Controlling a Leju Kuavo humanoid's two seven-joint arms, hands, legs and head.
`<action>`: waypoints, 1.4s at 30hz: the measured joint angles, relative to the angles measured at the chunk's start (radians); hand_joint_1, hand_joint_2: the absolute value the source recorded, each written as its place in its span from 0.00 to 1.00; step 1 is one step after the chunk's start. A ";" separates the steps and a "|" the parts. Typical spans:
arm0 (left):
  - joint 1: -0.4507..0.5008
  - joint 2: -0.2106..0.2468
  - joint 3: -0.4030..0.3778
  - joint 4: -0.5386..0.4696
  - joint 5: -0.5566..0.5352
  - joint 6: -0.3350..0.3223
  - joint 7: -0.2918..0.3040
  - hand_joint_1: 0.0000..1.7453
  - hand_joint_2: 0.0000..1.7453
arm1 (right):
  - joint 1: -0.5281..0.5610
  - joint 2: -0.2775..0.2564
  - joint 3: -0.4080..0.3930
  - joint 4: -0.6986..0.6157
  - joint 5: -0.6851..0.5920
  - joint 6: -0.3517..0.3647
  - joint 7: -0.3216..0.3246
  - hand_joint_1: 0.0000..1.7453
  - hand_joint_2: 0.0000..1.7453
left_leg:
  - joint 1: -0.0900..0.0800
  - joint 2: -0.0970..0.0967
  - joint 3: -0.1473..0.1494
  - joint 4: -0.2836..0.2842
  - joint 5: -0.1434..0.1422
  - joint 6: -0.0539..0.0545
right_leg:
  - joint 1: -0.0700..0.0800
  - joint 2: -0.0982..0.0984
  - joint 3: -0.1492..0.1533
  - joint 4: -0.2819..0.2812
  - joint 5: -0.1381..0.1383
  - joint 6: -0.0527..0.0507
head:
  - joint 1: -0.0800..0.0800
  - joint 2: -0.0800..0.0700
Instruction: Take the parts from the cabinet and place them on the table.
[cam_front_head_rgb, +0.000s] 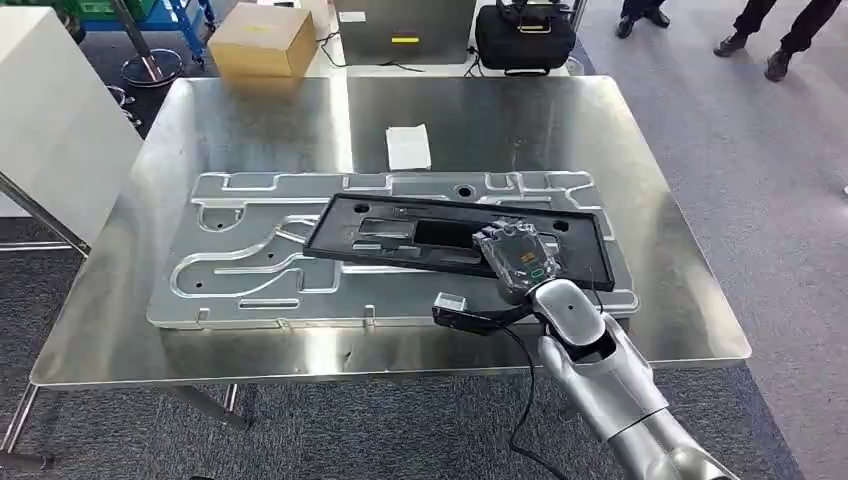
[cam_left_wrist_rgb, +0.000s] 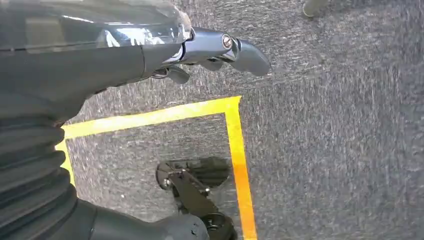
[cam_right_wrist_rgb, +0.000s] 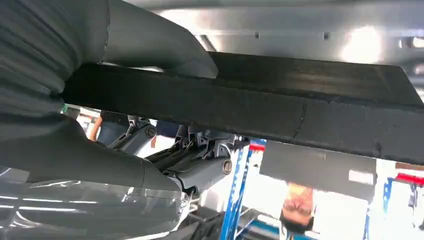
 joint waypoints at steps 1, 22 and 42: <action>0.000 0.000 -0.001 0.000 0.000 0.002 0.001 0.00 1.00 | -0.002 0.002 -0.001 0.006 -0.002 0.000 0.000 1.00 1.00 | -0.001 -0.001 0.005 0.000 -0.004 0.000 | 0.001 0.000 0.037 -0.081 0.050 -0.006 | 0.000 0.000; -0.005 0.012 -0.007 0.000 -0.003 0.017 0.012 0.00 0.00 | -0.008 0.019 -0.040 0.092 -0.028 -0.022 -0.005 0.00 0.00 | -0.007 0.001 -0.004 0.010 -0.004 -0.026 | 0.007 0.002 0.138 -0.249 0.081 -0.022 | -0.004 0.000; -0.003 0.013 -0.009 0.000 0.007 0.008 0.014 0.00 0.00 | 0.013 0.021 -0.074 0.102 -0.034 -0.033 -0.011 0.00 0.00 | -0.001 0.003 -0.081 0.193 -0.115 -0.046 | 0.007 -0.005 0.161 -0.269 0.076 -0.056 | -0.002 0.000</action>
